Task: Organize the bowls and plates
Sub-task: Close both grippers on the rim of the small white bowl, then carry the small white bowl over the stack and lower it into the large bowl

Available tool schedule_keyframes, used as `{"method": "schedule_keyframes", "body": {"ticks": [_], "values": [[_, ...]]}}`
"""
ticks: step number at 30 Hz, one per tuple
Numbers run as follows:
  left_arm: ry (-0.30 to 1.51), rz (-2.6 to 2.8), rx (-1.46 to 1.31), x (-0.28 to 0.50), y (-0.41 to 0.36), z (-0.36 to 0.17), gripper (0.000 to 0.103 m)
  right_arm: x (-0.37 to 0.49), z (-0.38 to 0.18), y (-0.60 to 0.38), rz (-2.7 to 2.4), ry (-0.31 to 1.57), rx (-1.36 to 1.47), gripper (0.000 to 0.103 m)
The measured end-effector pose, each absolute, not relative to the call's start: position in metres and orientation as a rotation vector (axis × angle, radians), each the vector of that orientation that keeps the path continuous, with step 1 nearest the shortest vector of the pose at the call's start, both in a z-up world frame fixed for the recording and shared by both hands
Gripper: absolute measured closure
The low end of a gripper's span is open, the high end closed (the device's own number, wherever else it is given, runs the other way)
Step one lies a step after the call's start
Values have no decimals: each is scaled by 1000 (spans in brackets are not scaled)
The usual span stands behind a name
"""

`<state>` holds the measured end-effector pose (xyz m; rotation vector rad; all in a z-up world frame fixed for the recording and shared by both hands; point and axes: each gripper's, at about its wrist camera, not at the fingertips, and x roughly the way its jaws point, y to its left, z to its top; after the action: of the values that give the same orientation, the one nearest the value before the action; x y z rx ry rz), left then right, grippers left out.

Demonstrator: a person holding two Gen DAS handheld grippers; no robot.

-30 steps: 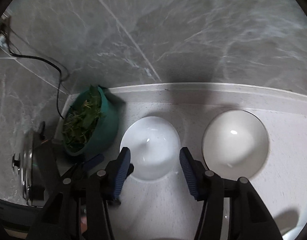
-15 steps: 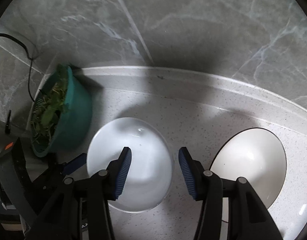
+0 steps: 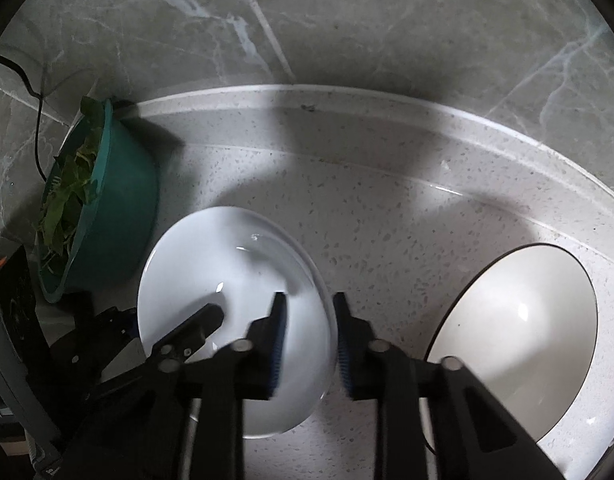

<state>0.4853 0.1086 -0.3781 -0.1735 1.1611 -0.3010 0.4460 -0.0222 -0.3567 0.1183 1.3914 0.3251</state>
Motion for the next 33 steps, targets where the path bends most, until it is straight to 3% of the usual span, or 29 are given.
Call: {"method": "schedule_keyframes", "body": {"ticks": [2,12,33], "values": [[1155,-315,-170,490,104,-378,89,446,-359,-24,325,1392,124,91],[1159,-315,-152,504,95,-380,88,435,-357,-35,335,1370,172,93],[1073,-453,-86,434,68,-297,89,349,-279,-86,302,1242,289,93]]}}
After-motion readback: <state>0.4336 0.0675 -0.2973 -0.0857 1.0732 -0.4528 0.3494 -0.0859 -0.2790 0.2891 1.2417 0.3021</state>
